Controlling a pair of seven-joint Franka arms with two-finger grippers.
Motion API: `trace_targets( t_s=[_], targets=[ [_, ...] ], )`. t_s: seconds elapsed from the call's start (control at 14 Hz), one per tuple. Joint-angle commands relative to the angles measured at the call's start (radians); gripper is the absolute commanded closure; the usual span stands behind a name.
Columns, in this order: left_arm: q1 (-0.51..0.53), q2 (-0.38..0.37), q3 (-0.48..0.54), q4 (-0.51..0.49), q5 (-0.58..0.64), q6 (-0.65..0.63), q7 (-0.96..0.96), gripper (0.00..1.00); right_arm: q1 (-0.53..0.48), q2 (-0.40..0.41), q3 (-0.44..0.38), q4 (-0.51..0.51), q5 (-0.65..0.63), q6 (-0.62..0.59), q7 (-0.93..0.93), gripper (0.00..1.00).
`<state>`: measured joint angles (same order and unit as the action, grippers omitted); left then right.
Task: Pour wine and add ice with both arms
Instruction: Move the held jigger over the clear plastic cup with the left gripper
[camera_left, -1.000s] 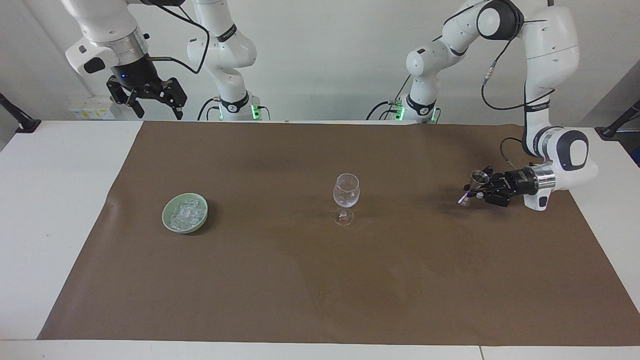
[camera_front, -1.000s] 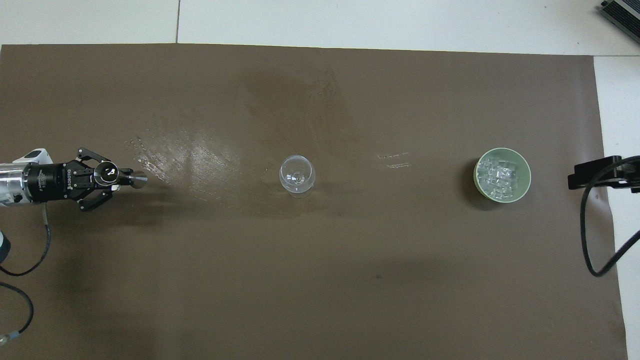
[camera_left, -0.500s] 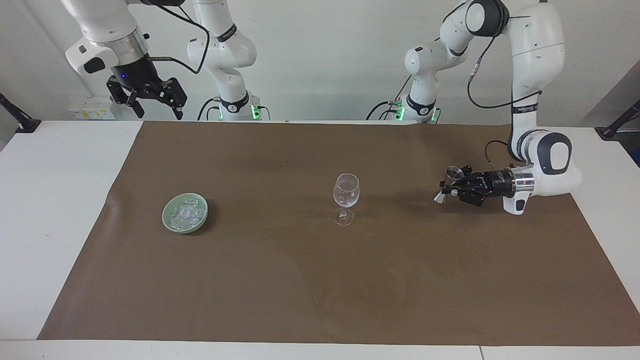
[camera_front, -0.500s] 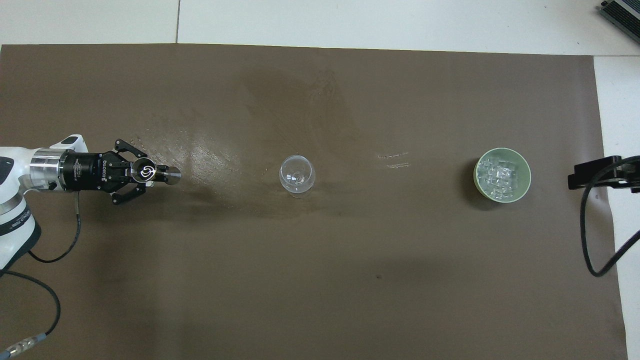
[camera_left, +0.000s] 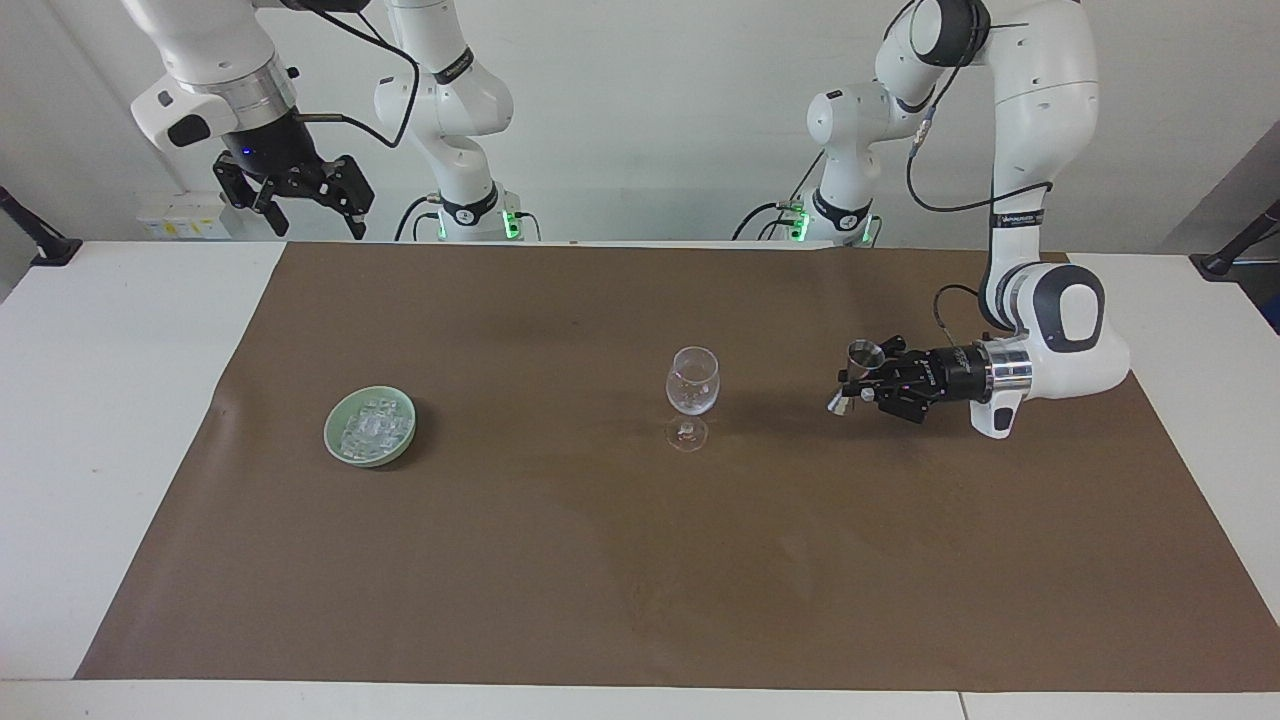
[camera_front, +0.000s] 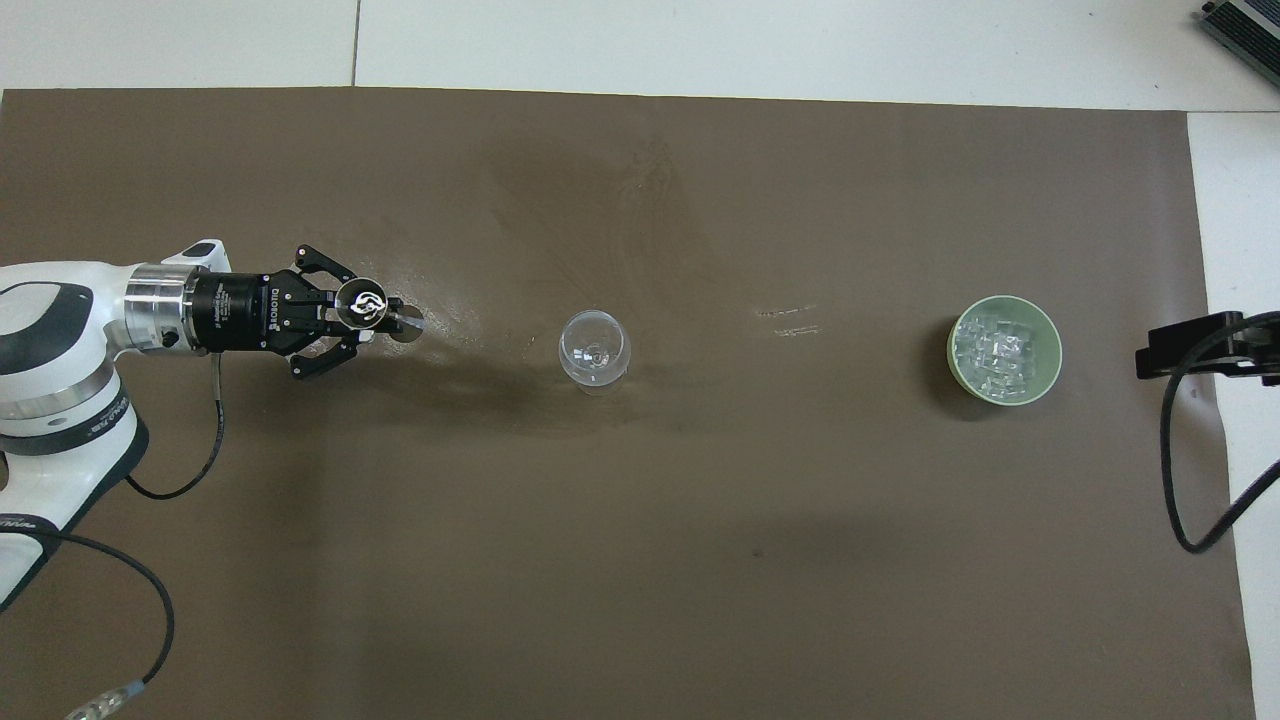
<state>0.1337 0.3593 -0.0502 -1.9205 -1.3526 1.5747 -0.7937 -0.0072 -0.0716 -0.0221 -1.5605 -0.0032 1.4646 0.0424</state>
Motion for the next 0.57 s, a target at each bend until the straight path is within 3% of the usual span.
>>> trace_targets(
  t_s=[0.0, 0.5],
  targets=[
    [-0.040, -0.039, 0.010, -0.008, -0.019, 0.060, -0.041, 1.00, -0.005, -0.019, 0.005, -0.021, -0.001, 0.007, -0.006, 0.00],
    [-0.218, -0.186, 0.013, -0.031, -0.003, 0.341, -0.211, 1.00, -0.005, -0.019, 0.005, -0.021, -0.001, 0.007, -0.006, 0.00]
  ],
)
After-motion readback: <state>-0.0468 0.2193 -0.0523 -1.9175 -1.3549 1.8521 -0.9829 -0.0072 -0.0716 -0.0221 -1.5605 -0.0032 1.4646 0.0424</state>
